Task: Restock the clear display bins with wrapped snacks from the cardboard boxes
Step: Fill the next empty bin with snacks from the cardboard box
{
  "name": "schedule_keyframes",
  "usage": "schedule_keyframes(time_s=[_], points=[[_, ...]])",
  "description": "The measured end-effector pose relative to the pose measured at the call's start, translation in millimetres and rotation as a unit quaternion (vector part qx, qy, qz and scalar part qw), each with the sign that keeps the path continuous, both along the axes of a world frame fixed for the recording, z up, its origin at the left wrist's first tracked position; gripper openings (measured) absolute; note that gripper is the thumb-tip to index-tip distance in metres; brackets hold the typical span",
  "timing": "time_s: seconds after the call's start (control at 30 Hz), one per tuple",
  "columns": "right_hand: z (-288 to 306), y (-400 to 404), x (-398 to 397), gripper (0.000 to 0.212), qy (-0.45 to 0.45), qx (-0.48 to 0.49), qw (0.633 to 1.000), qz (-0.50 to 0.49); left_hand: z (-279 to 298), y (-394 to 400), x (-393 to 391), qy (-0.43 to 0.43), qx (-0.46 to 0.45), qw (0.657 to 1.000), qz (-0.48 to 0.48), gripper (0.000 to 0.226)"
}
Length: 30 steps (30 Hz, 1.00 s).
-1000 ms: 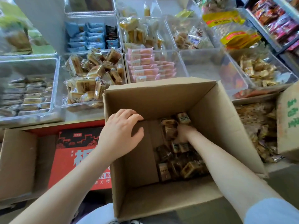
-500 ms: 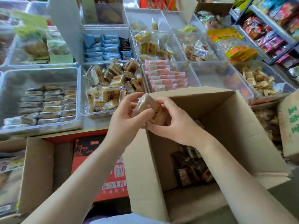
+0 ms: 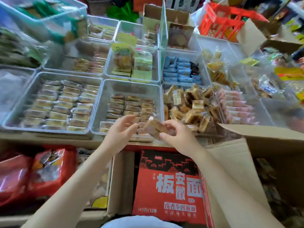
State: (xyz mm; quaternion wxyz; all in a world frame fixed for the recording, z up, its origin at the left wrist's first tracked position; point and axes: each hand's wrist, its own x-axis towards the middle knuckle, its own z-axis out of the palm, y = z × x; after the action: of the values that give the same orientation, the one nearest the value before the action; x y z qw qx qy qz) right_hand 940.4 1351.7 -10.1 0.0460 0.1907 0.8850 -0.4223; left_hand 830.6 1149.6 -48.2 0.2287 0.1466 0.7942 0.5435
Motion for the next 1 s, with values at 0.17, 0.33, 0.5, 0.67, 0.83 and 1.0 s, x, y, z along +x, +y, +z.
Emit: schedule_keyframes(time_s=[0.17,0.33,0.5,0.67,0.83,1.0], points=[[-30,-42,-69,0.036,-0.018,-0.009,0.999,-0.035,-54,-74,-62,0.178,-0.254,0.949,0.062,0.046],[-68,-73,-137,0.035,-0.054,-0.026,0.998,-0.036,-102,-90,-90,0.225,-0.364,0.903,-0.031,0.067],[-107,-95,-190,0.035,-0.087,0.034,0.996,-0.016,-117,-89,-96,0.275,-0.392,0.877,-0.032,0.067],[-122,-118,-214,0.042,-0.166,0.058,0.979,0.105,-122,-86,-98,0.294,-0.397,0.869,-0.024,0.063],[-130,-121,-213,0.052,-0.209,0.06,0.968,0.126,-124,-85,-97,0.282,-0.398,0.873,-0.022,0.056],[-133,-113,-206,0.053,-0.216,0.026,0.967,0.13,-125,-85,-98,0.293,-0.406,0.865,-0.031,0.057]])
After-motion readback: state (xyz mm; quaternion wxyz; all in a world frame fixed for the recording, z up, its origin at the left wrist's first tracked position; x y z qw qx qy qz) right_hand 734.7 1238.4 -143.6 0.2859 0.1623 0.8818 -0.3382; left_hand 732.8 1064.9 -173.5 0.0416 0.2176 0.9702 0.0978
